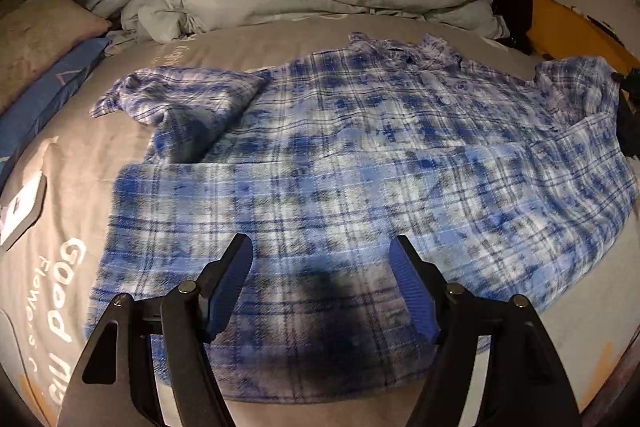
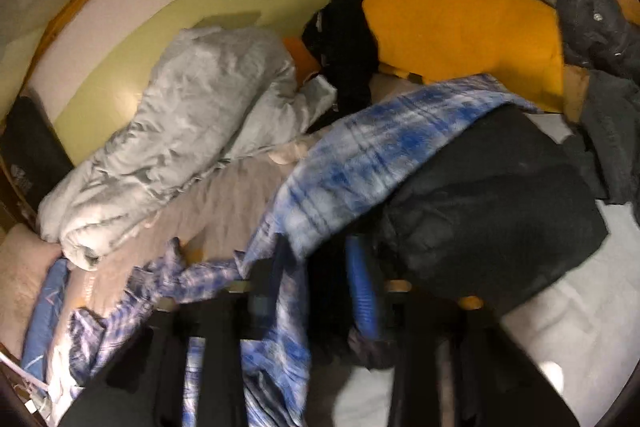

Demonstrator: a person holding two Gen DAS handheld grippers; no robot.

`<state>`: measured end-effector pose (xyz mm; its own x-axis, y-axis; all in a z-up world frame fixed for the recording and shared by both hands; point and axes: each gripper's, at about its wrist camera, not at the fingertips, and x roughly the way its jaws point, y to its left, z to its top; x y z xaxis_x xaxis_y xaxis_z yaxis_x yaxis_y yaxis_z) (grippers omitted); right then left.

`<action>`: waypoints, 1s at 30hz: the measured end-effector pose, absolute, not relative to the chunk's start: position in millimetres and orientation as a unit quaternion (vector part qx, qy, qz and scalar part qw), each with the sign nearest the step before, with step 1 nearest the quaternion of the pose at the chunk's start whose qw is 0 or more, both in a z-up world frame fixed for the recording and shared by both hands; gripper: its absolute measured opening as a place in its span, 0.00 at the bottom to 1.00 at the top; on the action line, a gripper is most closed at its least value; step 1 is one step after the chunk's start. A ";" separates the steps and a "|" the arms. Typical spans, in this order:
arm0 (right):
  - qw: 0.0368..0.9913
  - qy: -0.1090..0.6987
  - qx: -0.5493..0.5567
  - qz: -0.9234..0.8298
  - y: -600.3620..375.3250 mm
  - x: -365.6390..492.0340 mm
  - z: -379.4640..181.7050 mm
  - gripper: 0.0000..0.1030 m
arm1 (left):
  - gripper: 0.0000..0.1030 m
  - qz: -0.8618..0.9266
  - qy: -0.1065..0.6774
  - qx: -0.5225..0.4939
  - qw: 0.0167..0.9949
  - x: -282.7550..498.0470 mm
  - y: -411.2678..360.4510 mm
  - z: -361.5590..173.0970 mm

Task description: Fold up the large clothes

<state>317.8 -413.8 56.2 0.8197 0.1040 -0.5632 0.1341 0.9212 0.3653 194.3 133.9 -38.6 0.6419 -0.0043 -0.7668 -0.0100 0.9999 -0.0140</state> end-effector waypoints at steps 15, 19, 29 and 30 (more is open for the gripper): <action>0.921 0.353 0.015 0.164 -242.5 257.5 34.9 0.03 | 0.68 -0.012 0.344 -0.015 0.939 173.9 107.4 22.2; 0.910 0.377 -0.057 0.160 -201.9 243.1 10.3 0.05 | 0.75 -0.022 0.320 -0.023 0.947 176.3 90.8 48.9; 0.936 0.331 0.058 0.105 -259.3 221.2 44.4 0.54 | 0.91 0.008 0.318 -0.052 0.947 185.5 114.2 23.1; 0.937 0.328 0.071 0.094 -268.4 222.6 46.9 0.57 | 0.91 0.008 0.329 -0.058 0.942 187.8 118.4 17.5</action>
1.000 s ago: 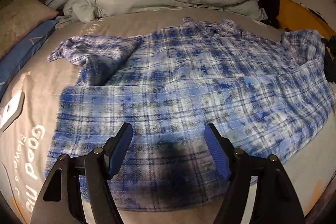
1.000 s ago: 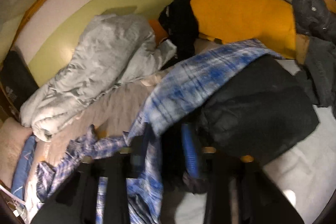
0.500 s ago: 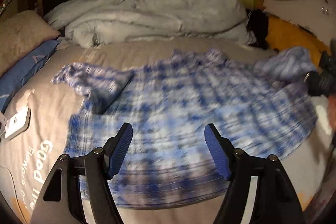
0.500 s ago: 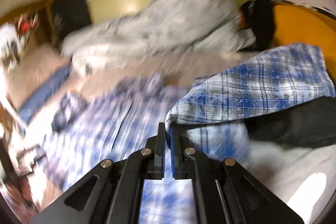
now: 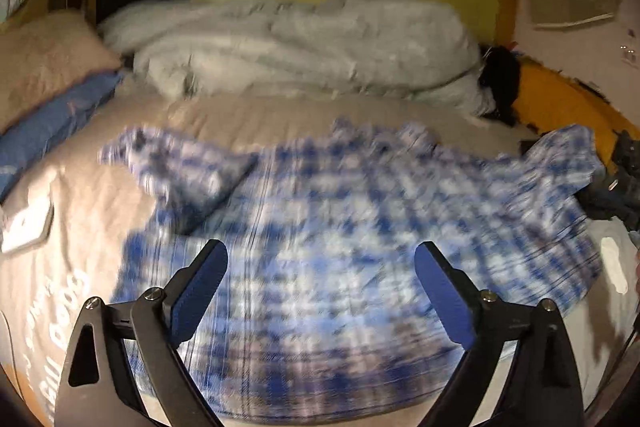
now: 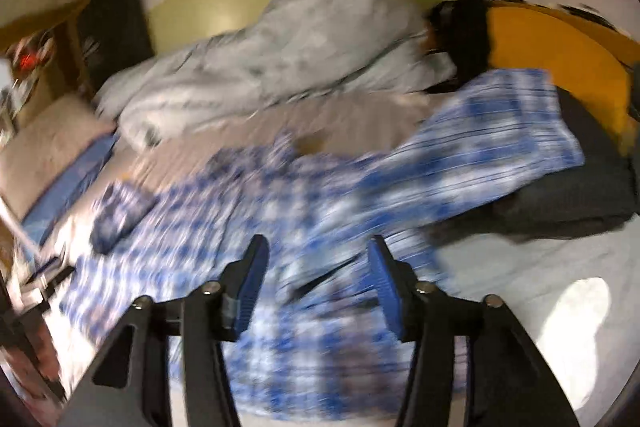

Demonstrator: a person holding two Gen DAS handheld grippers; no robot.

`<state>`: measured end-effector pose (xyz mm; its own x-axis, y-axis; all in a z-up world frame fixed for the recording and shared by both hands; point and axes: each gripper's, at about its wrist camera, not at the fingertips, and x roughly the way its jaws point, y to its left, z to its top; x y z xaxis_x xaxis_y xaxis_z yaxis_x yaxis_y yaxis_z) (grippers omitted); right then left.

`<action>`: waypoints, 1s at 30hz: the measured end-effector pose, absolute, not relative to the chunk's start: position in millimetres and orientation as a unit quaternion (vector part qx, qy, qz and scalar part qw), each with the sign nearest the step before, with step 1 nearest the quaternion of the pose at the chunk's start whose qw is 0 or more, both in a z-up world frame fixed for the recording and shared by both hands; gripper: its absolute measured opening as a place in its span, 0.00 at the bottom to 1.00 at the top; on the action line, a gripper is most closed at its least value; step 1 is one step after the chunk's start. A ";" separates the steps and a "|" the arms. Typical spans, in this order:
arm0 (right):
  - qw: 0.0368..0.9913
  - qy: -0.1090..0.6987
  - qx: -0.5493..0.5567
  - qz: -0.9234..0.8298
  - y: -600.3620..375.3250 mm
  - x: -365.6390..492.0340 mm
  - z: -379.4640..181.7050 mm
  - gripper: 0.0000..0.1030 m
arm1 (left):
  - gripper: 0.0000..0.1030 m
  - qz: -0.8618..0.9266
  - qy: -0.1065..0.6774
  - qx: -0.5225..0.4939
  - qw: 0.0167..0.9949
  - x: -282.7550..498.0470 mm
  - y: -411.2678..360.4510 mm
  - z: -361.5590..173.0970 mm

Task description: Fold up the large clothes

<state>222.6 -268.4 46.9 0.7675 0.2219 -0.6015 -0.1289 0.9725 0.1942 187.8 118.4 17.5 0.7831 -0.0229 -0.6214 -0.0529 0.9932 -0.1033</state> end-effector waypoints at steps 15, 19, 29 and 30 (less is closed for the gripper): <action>0.907 0.343 0.245 -0.004 -379.5 251.3 36.7 0.65 | 0.91 0.011 0.352 -0.064 0.934 187.7 131.6 4.6; 0.916 0.332 0.222 -0.028 -382.8 256.5 41.2 0.64 | 0.91 0.012 0.355 -0.059 0.933 187.7 127.7 0.8; 0.909 0.332 0.246 -0.049 -422.5 288.8 27.0 0.39 | 0.91 0.014 0.361 -0.059 0.930 191.9 129.6 -6.0; 0.907 0.333 0.254 -0.046 -421.4 294.0 24.0 0.39 | 0.91 0.014 0.363 -0.061 0.930 193.0 129.9 -6.7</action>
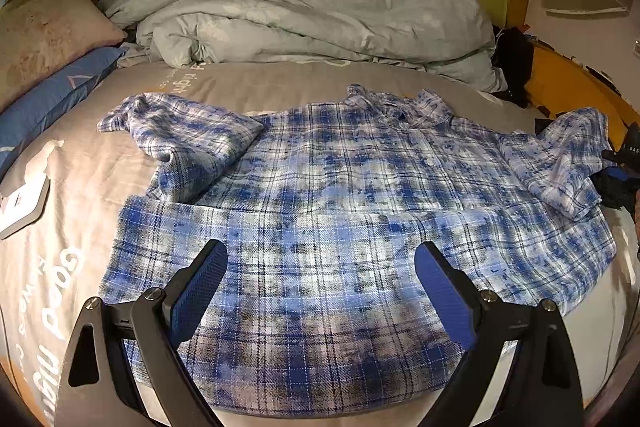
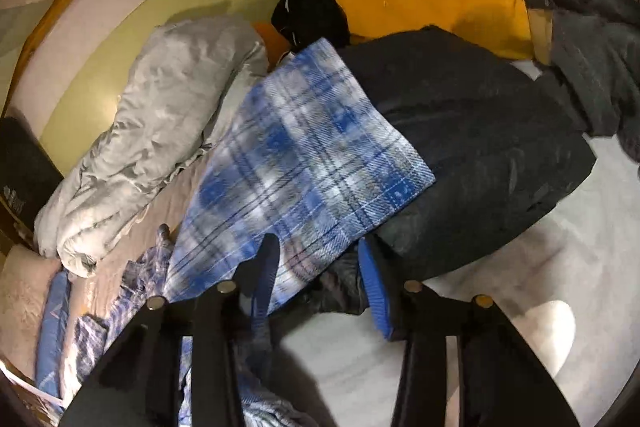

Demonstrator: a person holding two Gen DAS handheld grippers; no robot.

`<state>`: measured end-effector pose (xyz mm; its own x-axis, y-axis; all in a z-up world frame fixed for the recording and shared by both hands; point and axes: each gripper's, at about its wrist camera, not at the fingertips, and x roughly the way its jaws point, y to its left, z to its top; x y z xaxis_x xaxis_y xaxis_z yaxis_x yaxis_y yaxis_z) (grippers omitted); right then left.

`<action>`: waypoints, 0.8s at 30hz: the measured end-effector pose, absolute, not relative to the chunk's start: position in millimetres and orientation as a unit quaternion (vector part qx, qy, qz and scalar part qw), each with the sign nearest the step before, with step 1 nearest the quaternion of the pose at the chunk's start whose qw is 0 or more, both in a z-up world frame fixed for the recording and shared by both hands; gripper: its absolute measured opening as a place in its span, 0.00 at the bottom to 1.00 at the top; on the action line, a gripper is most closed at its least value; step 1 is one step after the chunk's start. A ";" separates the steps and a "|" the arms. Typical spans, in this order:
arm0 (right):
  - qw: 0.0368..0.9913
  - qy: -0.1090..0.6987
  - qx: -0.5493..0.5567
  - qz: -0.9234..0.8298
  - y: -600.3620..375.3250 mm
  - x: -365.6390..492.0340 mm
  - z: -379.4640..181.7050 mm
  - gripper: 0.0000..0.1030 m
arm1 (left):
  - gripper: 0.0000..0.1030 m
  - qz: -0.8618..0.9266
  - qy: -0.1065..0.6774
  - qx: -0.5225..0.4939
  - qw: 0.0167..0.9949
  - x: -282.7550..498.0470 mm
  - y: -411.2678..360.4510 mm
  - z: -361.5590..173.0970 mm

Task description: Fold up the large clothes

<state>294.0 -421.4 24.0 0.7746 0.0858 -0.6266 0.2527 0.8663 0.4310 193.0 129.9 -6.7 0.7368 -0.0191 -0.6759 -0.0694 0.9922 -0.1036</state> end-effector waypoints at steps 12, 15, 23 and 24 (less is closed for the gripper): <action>0.946 0.257 0.193 0.052 -375.9 270.0 57.8 0.02 | 0.91 0.007 0.353 -0.059 0.934 192.2 127.1 -4.8; 0.948 0.258 0.143 0.120 -328.8 254.1 63.6 0.02 | 0.91 0.008 0.346 -0.061 0.936 190.8 127.5 -2.4; 0.898 0.359 0.019 0.256 -198.3 226.2 8.3 0.02 | 0.79 -0.016 0.324 -0.067 0.944 180.6 122.9 5.3; 0.893 0.358 0.003 0.271 -186.5 219.4 6.7 0.02 | 0.78 -0.018 0.320 -0.069 0.945 179.4 122.8 6.6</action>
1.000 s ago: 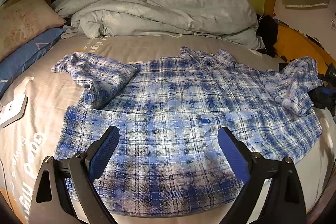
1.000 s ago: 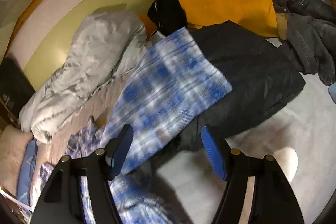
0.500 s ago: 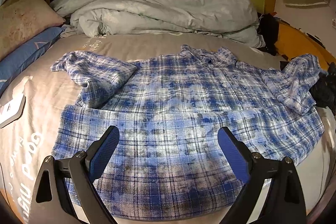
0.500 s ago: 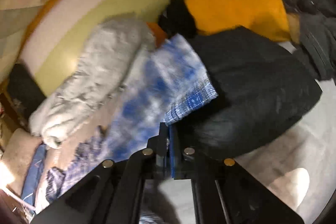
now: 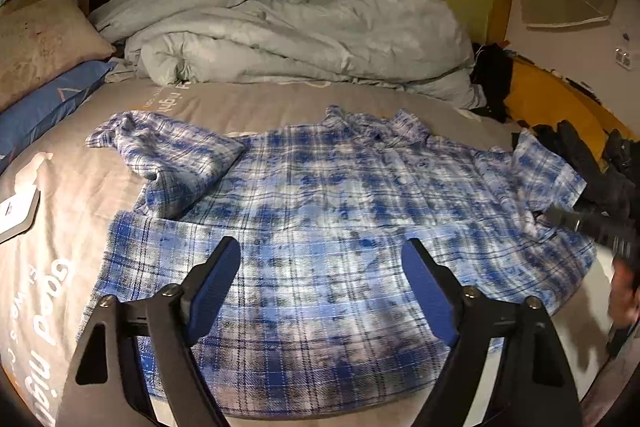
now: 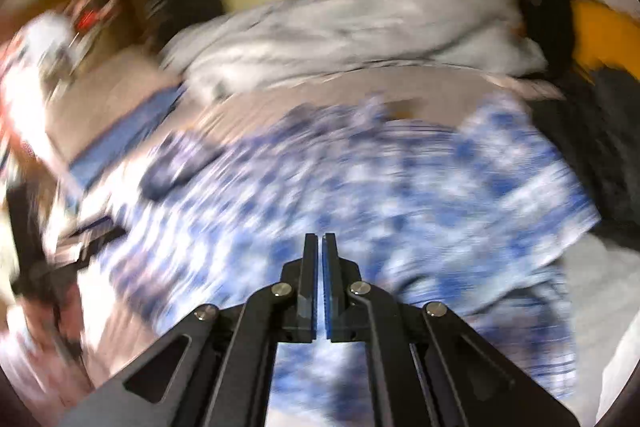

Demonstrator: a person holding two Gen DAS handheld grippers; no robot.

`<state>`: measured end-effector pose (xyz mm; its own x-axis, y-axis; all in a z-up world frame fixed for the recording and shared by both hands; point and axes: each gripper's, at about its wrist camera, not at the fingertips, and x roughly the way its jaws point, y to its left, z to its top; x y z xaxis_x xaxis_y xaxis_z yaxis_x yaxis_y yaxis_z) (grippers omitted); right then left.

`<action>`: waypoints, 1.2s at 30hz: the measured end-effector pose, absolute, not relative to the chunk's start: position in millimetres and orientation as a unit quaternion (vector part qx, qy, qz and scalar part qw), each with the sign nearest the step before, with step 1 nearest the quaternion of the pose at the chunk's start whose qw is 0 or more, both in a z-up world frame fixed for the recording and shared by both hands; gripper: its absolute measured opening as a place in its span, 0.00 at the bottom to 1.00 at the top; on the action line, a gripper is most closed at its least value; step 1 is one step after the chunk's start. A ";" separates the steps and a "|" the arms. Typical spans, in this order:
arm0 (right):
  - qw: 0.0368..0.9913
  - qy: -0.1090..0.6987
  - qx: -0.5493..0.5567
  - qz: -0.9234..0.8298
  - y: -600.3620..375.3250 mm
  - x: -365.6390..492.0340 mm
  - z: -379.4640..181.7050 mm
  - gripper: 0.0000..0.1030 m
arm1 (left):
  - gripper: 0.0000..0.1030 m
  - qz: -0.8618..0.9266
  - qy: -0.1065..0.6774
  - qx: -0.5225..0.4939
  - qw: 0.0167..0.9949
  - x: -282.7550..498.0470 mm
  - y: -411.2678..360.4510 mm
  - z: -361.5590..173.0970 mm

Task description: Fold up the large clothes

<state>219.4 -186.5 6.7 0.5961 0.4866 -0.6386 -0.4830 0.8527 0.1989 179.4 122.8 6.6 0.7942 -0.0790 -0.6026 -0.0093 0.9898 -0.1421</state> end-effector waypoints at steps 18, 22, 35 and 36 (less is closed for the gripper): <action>0.950 0.309 0.030 0.044 -271.5 231.9 39.3 0.51 | 0.74 -0.027 0.323 -0.042 0.945 179.7 109.1 4.5; 0.948 0.314 0.053 0.008 -293.1 238.6 40.2 0.65 | 0.74 -0.026 0.329 -0.041 0.943 182.2 107.3 1.0; 0.922 0.355 0.109 0.112 -298.9 258.2 15.1 0.04 | 0.74 -0.041 0.326 -0.011 0.944 177.0 90.3 -2.3; 0.922 0.344 0.113 0.140 -292.6 253.2 20.5 0.04 | 0.74 -0.045 0.327 -0.012 0.944 176.4 89.4 -2.4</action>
<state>253.2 -292.6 20.5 0.7241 0.3358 -0.6024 -0.1808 0.9353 0.3040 176.4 89.4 -2.4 0.7828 -0.0917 -0.6155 0.0764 0.9958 -0.0511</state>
